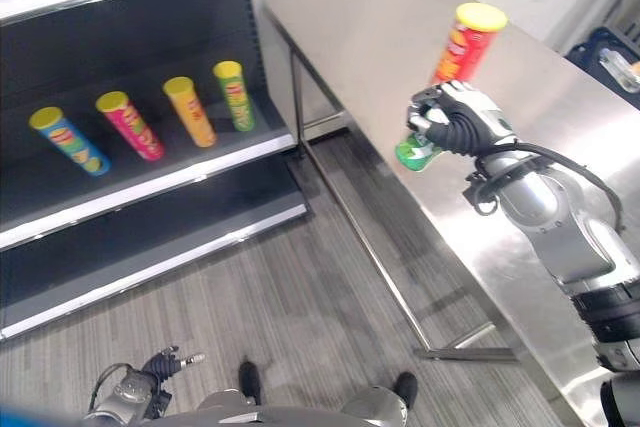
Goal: Put the goods on the table back onto the shelves and tidy them up.
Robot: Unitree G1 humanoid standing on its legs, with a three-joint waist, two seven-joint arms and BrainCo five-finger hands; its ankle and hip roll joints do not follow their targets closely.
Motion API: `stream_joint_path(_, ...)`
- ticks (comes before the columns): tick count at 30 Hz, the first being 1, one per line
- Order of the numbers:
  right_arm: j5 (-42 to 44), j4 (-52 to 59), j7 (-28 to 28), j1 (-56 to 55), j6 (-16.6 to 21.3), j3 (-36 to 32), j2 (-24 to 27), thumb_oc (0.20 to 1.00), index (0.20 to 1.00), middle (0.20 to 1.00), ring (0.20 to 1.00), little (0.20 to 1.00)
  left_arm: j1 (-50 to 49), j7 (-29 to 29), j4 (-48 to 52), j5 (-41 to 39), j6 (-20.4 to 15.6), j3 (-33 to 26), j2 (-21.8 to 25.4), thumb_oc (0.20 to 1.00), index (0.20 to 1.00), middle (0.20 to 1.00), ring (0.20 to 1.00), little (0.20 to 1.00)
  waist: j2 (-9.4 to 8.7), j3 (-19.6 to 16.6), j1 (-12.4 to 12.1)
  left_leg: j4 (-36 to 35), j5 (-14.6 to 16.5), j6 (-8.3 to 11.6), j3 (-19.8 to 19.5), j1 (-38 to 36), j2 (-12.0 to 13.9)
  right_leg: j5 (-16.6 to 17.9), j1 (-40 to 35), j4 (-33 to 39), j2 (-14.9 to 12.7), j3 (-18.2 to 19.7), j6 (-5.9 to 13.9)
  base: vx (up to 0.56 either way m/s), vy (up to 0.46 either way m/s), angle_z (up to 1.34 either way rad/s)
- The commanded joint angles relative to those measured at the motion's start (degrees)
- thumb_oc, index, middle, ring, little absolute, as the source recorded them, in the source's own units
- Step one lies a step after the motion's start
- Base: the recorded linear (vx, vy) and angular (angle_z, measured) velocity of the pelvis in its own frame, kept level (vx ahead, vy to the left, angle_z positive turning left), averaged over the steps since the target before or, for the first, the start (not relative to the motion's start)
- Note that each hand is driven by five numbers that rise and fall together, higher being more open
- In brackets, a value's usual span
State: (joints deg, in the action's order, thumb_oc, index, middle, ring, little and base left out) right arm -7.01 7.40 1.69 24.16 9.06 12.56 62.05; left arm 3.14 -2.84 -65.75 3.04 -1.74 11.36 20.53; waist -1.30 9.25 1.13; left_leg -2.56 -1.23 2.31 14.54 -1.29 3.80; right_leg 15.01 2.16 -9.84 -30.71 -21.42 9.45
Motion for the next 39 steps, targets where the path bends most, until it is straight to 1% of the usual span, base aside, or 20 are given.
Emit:
stream_joint_path(1,-1.1,0.9,2.6,5.5,1.2,-1.4,1.9,0.2,0.2,0.2,0.2,0.2,-1.4,-0.5,-0.4,0.9,0.4,0.1,0.7,1.0,1.0,1.0,1.0,1.0,-0.57,-1.4,-1.4,-1.3,2.3,4.18,1.0,0.6,4.4,-6.1,-1.5,0.4,1.7,0.2,3.69,0.0,0.0,0.39)
stream_joint_path(3,-1.1,0.9,2.6,5.5,1.2,-1.4,1.9,0.2,0.2,0.2,0.2,0.2,-1.4,-0.5,-0.4,0.9,0.4,0.1,0.7,1.0,1.0,1.0,1.0,1.0,-0.57,-1.4,-1.4,-1.3,2.3,4.18,1.0,0.6,4.4,-6.1,-1.5,0.4,1.7,0.2,3.69,0.07,0.14,0.14)
stream_joint_path(4,-1.6,1.8,3.2,4.8,0.9,-3.1,3.8,0.2,0.2,0.2,0.2,0.2,-0.6,-0.7,-0.3,-0.8,0.7,-0.4,0.9,1.0,1.0,1.0,1.0,1.0,-0.16,-0.5,0.2,-2.4,2.2,2.67,-2.8,-0.1,2.3,-14.7,1.8,-3.5,12.1,10.5,1.17,0.31,0.402,0.45)
stream_joint_path(5,-2.0,2.6,3.9,9.4,0.8,-1.3,5.5,0.2,0.2,0.2,0.2,0.2,0.4,-0.9,-2.4,-0.9,0.8,0.2,0.1,1.0,1.0,1.0,1.0,1.0,-0.43,0.4,0.5,-2.4,3.1,2.17,-5.9,-1.1,-0.2,-16.4,3.2,1.9,17.6,11.8,0.37,0.35,0.399,0.8)
stream_joint_path(9,-2.5,0.6,4.6,17.3,0.3,4.4,8.7,0.2,0.2,0.2,0.2,0.2,0.9,-0.4,-3.2,-0.7,0.9,1.1,-0.6,1.0,1.0,1.0,1.0,1.0,-1.23,1.4,1.7,-2.4,3.5,2.43,-9.5,-2.3,-1.5,-12.1,7.6,9.5,21.0,16.0,1.87,0.17,0.036,0.63)
stream_joint_path(12,-2.4,-1.5,4.8,21.7,-0.2,8.3,10.5,0.2,0.2,0.2,0.2,0.2,1.1,-0.1,-2.9,-0.8,1.0,1.7,-1.0,1.0,1.0,1.0,1.0,1.0,-1.58,1.9,2.5,-2.4,3.9,2.56,-11.7,-3.3,-2.1,-10.4,9.0,12.0,22.4,18.3,2.46,0.16,-0.047,1.15)
stream_joint_path(13,-3.0,-4.5,5.0,27.9,-1.0,13.5,14.0,0.2,0.2,0.2,0.2,0.2,1.6,-0.2,-2.5,-1.5,1.1,2.3,-0.8,1.0,1.0,1.0,1.0,1.0,-2.75,2.0,3.0,-2.4,4.6,2.69,-15.3,-4.4,-3.1,-9.4,9.1,12.3,23.2,20.7,2.53,0.2,-0.129,1.3)
stream_joint_path(15,-3.1,-5.1,5.0,29.0,-1.3,14.3,14.7,0.2,0.2,0.2,0.2,0.2,1.4,-0.2,-2.3,-1.6,1.0,2.6,-1.0,1.0,1.0,1.0,1.0,1.0,-3.04,1.8,3.1,-2.4,4.9,2.59,-15.9,-4.5,-3.4,-9.3,8.7,12.1,23.1,21.0,2.16,0.14,-0.132,0.91)
stream_joint_path(18,-3.0,-6.8,4.4,34.9,-1.6,18.5,15.6,0.2,0.2,0.2,0.2,0.2,0.8,-0.8,-2.5,-2.3,1.0,3.1,-1.3,1.0,1.0,1.0,1.0,1.0,-3.59,0.1,2.6,-2.2,5.8,3.24,-17.9,-5.4,-3.1,-9.6,6.5,11.8,22.6,19.8,1.25,0.18,-0.226,0.78)
stream_joint_path(21,-2.7,-8.6,4.1,40.7,-1.6,24.3,15.5,0.2,0.2,0.2,0.2,0.2,-0.2,-1.1,-1.6,-3.0,1.1,3.3,-2.1,1.0,1.0,1.0,1.0,1.0,-2.94,-1.0,2.8,-1.4,6.4,3.77,-18.5,-5.8,-2.0,-10.3,4.9,12.1,23.0,18.2,0.73,0.16,-0.176,0.61)
stream_joint_path(24,-2.4,-11.2,3.1,48.1,-1.5,31.0,13.2,0.2,0.2,0.2,0.2,0.2,-1.4,-1.7,-2.6,-4.4,1.4,3.1,-3.0,1.0,1.0,1.0,1.0,1.0,-2.89,-2.5,1.9,1.5,7.5,5.28,-19.0,-5.8,-0.1,-12.8,1.2,12.6,23.6,15.0,-0.36,0.24,-0.303,0.61)
stream_joint_path(28,-2.2,-14.3,3.0,53.6,-1.6,35.7,10.5,0.2,0.2,0.2,0.2,0.2,-2.8,-2.0,-2.4,-6.3,1.5,1.9,-3.2,1.0,1.0,1.0,1.0,1.0,-3.03,-2.1,0.7,8.2,7.9,6.8,-19.7,-3.8,0.4,-15.2,-1.7,12.5,24.1,13.3,-1.72,0.11,-0.222,0.34)
stream_joint_path(30,-2.1,-19.2,3.4,60.4,-2.1,40.8,7.7,0.2,0.2,0.2,0.2,0.2,-3.3,-2.1,-1.2,-8.9,1.4,1.4,-2.5,1.0,1.0,1.0,1.0,1.0,-3.56,0.5,-1.3,22.5,2.5,8.89,-21.6,3.1,-0.7,-17.1,-4.2,11.8,24.4,12.3,-3.75,0.02,-0.232,0.62)
stream_joint_path(31,-2.2,-20.9,3.7,61.1,-2.4,41.1,6.9,0.2,0.2,0.2,0.2,0.2,-3.3,-2.2,-1.1,-9.5,1.4,1.5,-2.5,1.0,1.0,1.0,1.0,1.0,-4.04,1.2,-1.9,26.4,0.6,9.41,-21.3,5.1,-1.1,-17.3,-4.9,11.9,24.1,11.9,-4.18,-0.03,-0.108,0.71)
stream_joint_path(34,-2.1,-21.0,3.8,61.4,-2.3,41.4,6.8,0.2,0.2,0.2,0.2,0.2,-3.3,-2.2,-1.1,-9.5,1.4,1.4,-2.5,1.0,1.0,1.0,1.0,1.0,-3.89,1.2,-1.6,27.0,0.8,9.38,-21.5,5.6,-1.1,-17.2,-4.8,11.9,24.2,11.7,-4.15,0.01,-0.061,0.45)
stream_joint_path(35,-3.3,-25.8,4.5,61.0,-3.5,42.1,4.7,0.2,0.2,0.2,0.2,0.2,-3.2,-3.1,-1.0,-9.8,1.6,1.5,-2.4,1.0,1.0,1.0,1.0,1.0,-4.7,3.0,-2.9,34.3,-0.6,9.18,-18.8,9.7,-0.3,-17.6,-7.0,12.6,24.3,10.9,-4.8,0.23,-0.156,0.0)
stream_joint_path(36,-3.0,-30.8,3.6,63.3,-4.4,44.1,1.8,0.2,0.2,0.2,0.2,0.2,-4.1,-2.2,-2.1,-10.2,1.4,1.9,-2.6,1.0,1.0,1.0,1.0,1.0,-4.1,1.9,-3.2,22.7,3.2,6.84,-14.9,10.2,2.3,-18.4,-7.9,13.8,24.8,9.6,-4.16,0.24,-0.158,0.0)
stream_joint_path(37,-2.9,-30.9,3.6,63.5,-4.3,44.4,1.6,0.2,0.2,0.2,0.2,0.2,-4.2,-2.2,-2.1,-10.2,1.3,1.8,-2.7,1.0,1.0,1.0,1.0,1.0,-4.13,2.0,-3.4,22.1,3.2,6.84,-14.5,9.5,2.3,-18.5,-8.1,13.8,24.7,9.9,-4.14,0.41,0.052,0.19)
stream_joint_path(38,-3.1,-32.2,3.5,63.3,-4.1,44.5,0.4,0.2,0.2,0.2,0.2,0.2,-4.9,-1.7,-2.4,-10.3,1.3,1.8,-2.7,1.0,1.0,1.0,1.0,1.0,-2.67,1.4,-4.4,11.0,0.5,6.78,-15.1,9.5,3.6,-19.3,-9.1,14.4,25.3,10.3,-3.47,0.29,0.117,0.01)
stream_joint_path(39,-3.3,-34.3,4.1,63.5,-4.3,44.4,0.1,0.2,0.2,0.2,0.2,0.2,-4.9,-1.9,-2.7,-10.2,1.1,1.8,-2.8,1.0,1.0,1.0,1.0,1.0,-2.09,1.3,-4.8,5.9,-3.5,7.55,-15.4,10.1,4.3,-19.9,-9.8,14.7,25.5,10.4,-3.27,0.46,0.208,-0.07)
